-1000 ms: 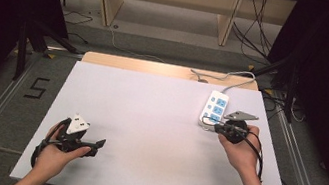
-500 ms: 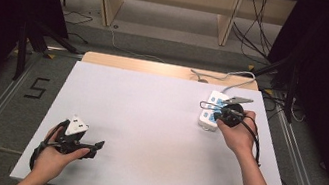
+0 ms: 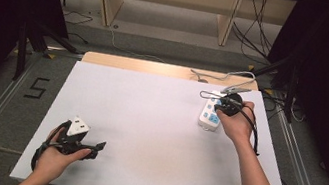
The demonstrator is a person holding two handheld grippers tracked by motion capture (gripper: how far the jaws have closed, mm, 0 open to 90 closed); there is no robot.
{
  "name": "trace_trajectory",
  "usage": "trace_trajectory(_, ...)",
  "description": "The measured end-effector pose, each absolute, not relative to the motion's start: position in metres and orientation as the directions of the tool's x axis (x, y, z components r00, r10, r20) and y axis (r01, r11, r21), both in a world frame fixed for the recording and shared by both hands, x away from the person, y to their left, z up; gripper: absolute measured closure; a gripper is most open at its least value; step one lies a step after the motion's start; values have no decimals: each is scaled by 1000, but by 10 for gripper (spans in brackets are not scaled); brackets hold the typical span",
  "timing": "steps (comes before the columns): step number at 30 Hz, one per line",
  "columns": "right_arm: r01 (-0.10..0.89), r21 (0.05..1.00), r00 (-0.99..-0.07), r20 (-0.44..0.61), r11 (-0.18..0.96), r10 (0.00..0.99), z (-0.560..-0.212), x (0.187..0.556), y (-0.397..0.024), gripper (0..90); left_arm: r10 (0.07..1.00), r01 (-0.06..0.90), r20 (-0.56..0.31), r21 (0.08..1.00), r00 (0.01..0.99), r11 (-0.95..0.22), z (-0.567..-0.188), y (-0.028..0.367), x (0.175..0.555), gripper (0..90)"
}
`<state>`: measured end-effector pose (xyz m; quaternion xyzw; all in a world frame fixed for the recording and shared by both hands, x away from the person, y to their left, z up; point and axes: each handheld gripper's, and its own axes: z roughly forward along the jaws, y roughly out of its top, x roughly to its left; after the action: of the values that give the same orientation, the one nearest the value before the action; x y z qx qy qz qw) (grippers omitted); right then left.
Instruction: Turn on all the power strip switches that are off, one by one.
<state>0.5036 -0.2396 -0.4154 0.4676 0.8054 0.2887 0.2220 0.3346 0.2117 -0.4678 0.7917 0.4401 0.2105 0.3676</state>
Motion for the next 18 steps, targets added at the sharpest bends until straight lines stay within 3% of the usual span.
trace_trajectory(18,660,643,-443,-83,388,893,-418,535,-236,900,857,544,20,766,515,-344,-468,212,335,203)
